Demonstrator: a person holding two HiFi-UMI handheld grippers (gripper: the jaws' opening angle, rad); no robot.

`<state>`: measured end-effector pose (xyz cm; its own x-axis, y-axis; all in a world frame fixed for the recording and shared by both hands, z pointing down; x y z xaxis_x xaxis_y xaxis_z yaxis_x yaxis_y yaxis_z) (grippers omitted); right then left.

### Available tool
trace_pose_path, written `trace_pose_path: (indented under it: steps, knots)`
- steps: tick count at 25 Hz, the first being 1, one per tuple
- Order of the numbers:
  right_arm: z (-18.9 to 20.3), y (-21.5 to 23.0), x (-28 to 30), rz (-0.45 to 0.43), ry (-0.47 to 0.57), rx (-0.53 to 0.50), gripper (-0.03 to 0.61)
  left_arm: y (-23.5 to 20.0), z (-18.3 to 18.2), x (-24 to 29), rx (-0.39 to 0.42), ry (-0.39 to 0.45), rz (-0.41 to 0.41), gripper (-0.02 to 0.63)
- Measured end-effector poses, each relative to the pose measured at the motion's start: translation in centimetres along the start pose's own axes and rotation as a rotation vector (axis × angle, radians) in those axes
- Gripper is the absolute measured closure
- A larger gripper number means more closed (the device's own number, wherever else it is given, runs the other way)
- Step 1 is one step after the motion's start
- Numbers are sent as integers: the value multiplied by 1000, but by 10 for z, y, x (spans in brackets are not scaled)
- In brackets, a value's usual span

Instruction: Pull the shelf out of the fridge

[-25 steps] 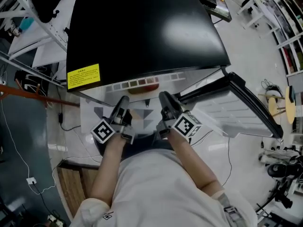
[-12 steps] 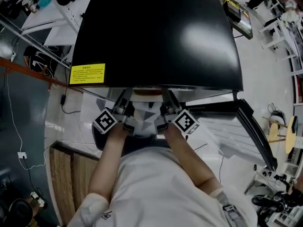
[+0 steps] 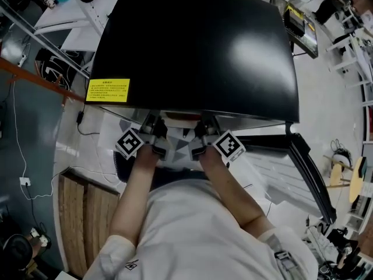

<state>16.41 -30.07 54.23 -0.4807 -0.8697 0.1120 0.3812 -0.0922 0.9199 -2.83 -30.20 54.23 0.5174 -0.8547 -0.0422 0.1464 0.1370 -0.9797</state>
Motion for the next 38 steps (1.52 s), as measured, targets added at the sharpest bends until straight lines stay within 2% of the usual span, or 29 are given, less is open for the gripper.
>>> trace_pose_path:
  steps: [5, 11, 14, 19, 27, 38]
  knots:
    - [1, 4, -1, 8, 1, 22, 508, 0, -2, 1, 7, 5, 5, 558]
    - [3, 6, -2, -1, 28, 127, 522, -9, -4, -3, 5, -9, -15, 563]
    - [3, 8, -3, -6, 33, 135, 528, -10, -3, -5, -13, -4, -10, 569]
    - [8, 4, -9, -2, 40, 144, 529, 0, 3, -8, -102, -2, 27, 574]
    - [14, 3, -21, -2, 45, 139, 529, 1, 8, -19, -84, -28, 33, 574]
    - [32, 4, -47, 19, 72, 153, 529, 3, 21, -45, -98, -84, 31, 575]
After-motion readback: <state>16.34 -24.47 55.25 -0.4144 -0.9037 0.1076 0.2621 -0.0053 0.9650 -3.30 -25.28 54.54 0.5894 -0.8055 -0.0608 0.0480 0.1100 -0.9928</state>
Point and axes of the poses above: the fingertips, and each gripper's own axes: x forward along the fingers, y to its right, z out of its underside, the point moved 3 cm from there along -x, backward along the fingers, and after that the axes turned 5 degrees about -y, right-handed, at the moved point
